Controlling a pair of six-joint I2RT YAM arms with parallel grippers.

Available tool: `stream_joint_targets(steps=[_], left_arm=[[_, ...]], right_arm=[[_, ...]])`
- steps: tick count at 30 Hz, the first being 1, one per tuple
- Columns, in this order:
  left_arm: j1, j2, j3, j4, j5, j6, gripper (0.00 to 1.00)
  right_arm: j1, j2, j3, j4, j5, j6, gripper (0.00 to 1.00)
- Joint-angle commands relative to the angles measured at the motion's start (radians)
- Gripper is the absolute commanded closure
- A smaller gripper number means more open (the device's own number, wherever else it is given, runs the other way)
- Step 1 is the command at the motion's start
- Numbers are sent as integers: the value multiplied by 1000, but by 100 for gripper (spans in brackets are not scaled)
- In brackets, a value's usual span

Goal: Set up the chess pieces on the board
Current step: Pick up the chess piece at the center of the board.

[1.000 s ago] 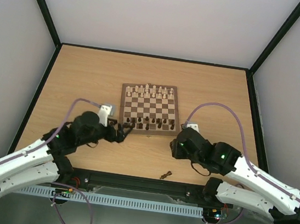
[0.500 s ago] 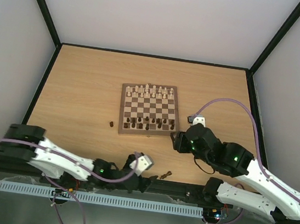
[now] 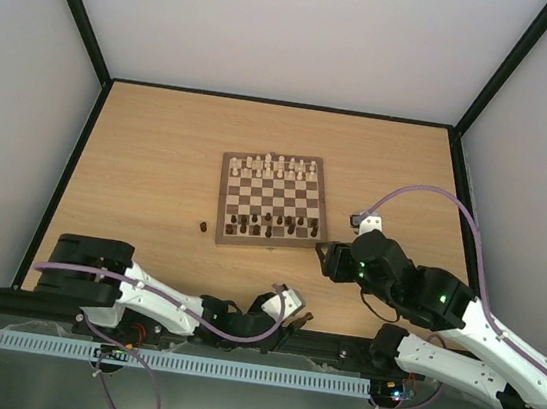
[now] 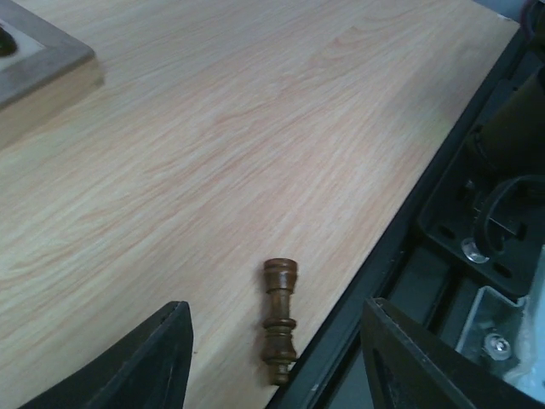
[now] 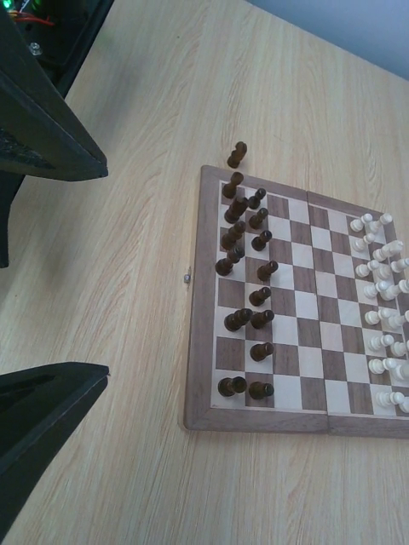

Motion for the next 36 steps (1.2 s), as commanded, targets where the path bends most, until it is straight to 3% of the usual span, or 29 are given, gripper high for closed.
stream_joint_targets(steps=[1, 15, 31, 36], left_arm=[[0, 45, 27, 62, 69, -10, 44], [-37, 142, 78, -120, 47, -38, 68], [-22, 208, 88, -71, 83, -35, 81], [-10, 210, 86, -51, 100, -32, 90]], right_arm=[[-5, -12, -14, -10, 2, -17, 41], [-8, -12, -25, -3, -8, -33, 40], [-10, -11, -23, -1, -8, -37, 41], [-11, -12, -26, -1, -11, -36, 41]])
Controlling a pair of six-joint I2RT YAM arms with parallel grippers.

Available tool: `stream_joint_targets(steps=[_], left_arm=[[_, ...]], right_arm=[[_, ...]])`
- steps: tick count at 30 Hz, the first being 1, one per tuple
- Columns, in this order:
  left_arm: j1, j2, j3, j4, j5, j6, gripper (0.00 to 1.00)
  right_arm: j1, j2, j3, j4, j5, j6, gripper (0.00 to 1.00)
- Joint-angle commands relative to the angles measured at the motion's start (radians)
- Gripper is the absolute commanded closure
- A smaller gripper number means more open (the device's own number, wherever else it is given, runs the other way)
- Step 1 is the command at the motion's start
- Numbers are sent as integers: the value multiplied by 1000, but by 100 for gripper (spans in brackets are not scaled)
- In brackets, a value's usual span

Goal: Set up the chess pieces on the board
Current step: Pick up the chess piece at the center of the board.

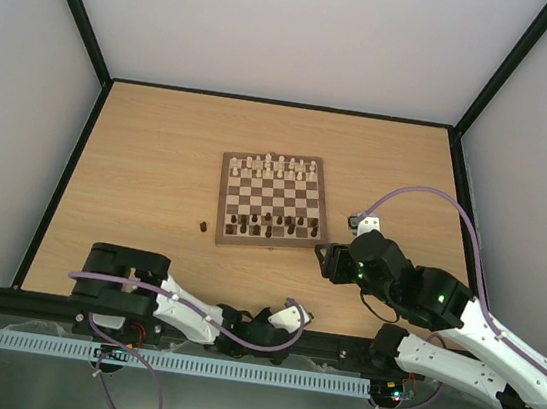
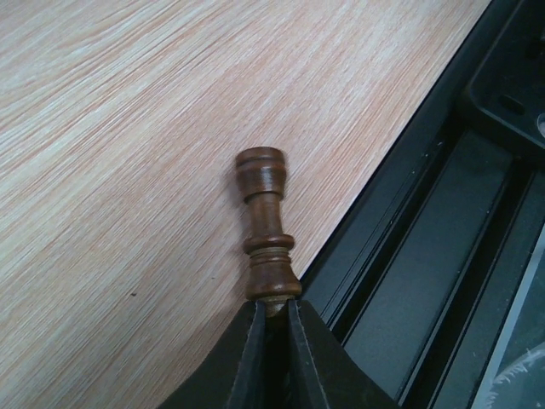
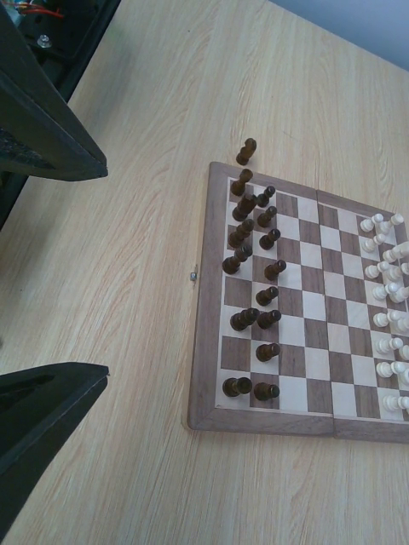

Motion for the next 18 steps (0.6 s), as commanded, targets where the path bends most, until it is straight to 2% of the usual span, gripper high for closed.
stream_joint_targets(steps=[1, 10, 14, 18], left_arm=[[13, 17, 5, 26, 10, -3, 93], [35, -33, -11, -3, 13, -14, 98], [47, -123, 4, -111, 33, -5, 98], [74, -236, 29, -285, 74, -12, 98]], right_arm=[[-3, -11, -15, -2, 5, -5, 41], [-5, -16, -21, -4, 4, -5, 41], [-5, -16, -17, -7, 5, -10, 40], [-5, -10, -14, -21, 8, -15, 40]])
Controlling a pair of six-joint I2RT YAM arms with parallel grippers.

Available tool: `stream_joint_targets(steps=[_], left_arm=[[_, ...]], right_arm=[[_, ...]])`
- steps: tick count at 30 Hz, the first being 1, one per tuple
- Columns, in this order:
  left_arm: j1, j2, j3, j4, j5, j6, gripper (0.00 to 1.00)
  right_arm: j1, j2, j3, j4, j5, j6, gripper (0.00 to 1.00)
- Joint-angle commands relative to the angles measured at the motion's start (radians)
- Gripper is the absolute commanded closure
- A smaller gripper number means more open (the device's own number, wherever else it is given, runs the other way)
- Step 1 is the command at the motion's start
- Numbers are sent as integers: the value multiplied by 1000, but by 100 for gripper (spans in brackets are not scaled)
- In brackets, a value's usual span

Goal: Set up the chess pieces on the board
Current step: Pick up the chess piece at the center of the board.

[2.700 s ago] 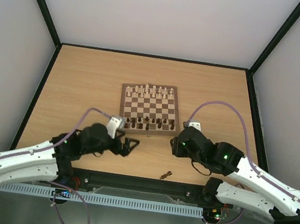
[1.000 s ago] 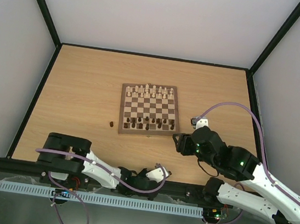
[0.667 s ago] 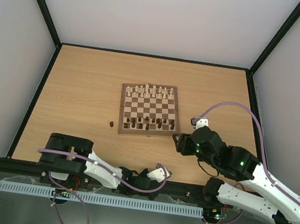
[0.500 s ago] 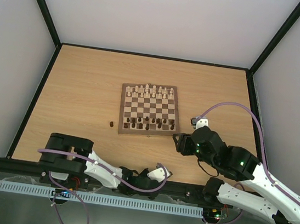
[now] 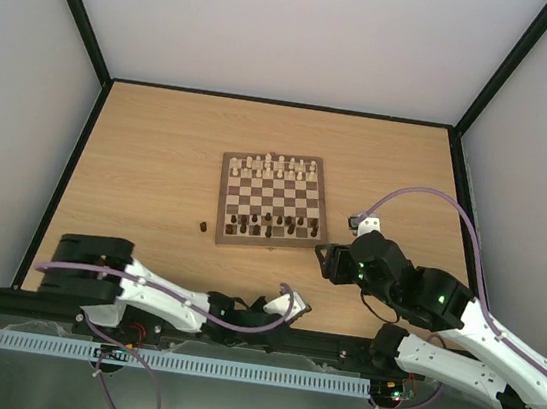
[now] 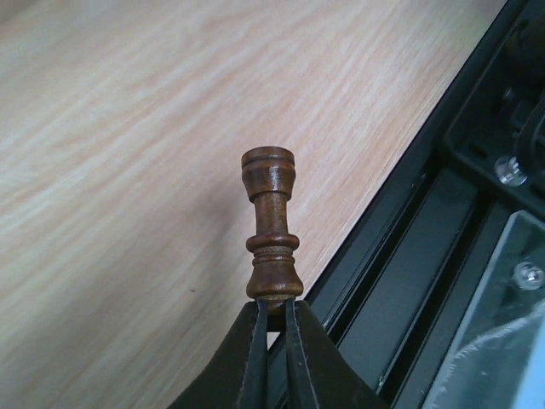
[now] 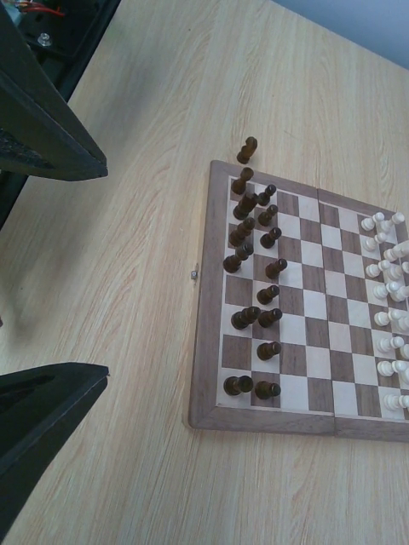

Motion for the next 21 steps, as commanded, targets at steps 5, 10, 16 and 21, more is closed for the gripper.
stream_joint_targets(steps=[5, 10, 16, 21], left_arm=[[107, -237, 97, -470, 147, -76, 97], [207, -378, 123, -646, 285, -153, 96], [315, -478, 202, -859, 416, -199, 94], [373, -533, 209, -900, 519, -160, 94]], right_arm=[[-7, 14, 11, -48, 11, -28, 40], [-8, 50, 32, -52, 4, -52, 40], [-8, 102, 26, -23, -43, -95, 40], [-10, 117, -44, 71, -170, -105, 42]])
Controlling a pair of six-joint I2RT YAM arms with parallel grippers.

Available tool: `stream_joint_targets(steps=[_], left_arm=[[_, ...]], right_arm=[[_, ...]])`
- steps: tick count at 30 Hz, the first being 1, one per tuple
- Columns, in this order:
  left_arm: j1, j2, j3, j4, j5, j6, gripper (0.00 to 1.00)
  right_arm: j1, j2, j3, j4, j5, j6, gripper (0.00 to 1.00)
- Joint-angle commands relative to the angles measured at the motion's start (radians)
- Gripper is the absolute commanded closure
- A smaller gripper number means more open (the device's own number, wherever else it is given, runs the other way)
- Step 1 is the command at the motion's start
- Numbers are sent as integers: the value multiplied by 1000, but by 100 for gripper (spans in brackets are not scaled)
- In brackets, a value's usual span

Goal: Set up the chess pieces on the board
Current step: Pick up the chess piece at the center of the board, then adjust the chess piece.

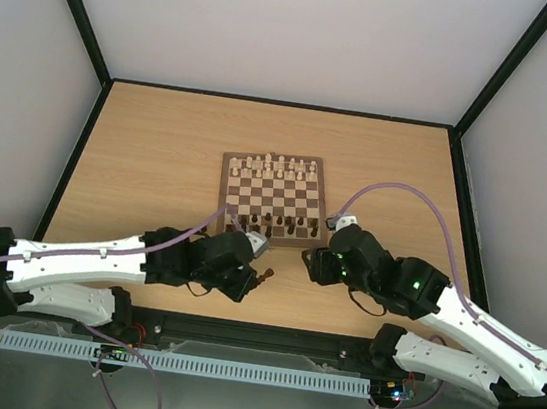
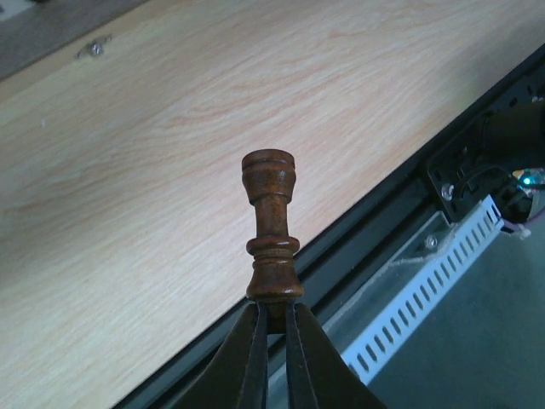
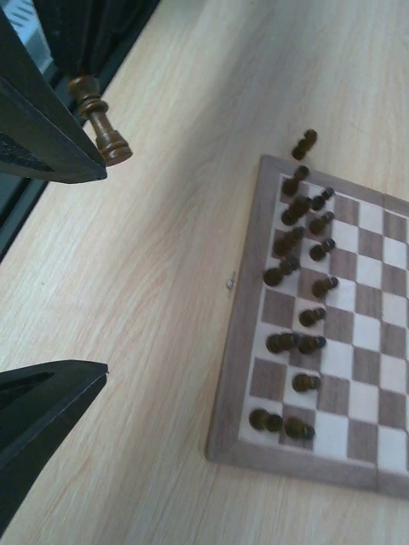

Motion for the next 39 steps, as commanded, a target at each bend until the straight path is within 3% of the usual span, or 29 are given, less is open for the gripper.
stream_joint_targets(steps=[1, 9, 15, 25, 30, 39], left_arm=[[45, -58, 8, -118, 138, 22, 94], [159, -266, -66, -109, 339, 115, 94], [190, -307, -80, -103, 416, 146, 93], [234, -418, -169, 14, 565, 145, 93], [243, -470, -219, 99, 635, 132, 92], [259, -489, -242, 182, 716, 132, 92]], right_arm=[[-4, -8, -64, 88, -132, -25, 42], [-7, -73, -135, 213, -309, -60, 43], [-15, -68, -147, 275, -391, -67, 44], [-155, -110, -227, 548, -859, -14, 47], [-162, -86, -272, 690, -1087, 40, 47], [-163, -46, -318, 728, -1171, 54, 48]])
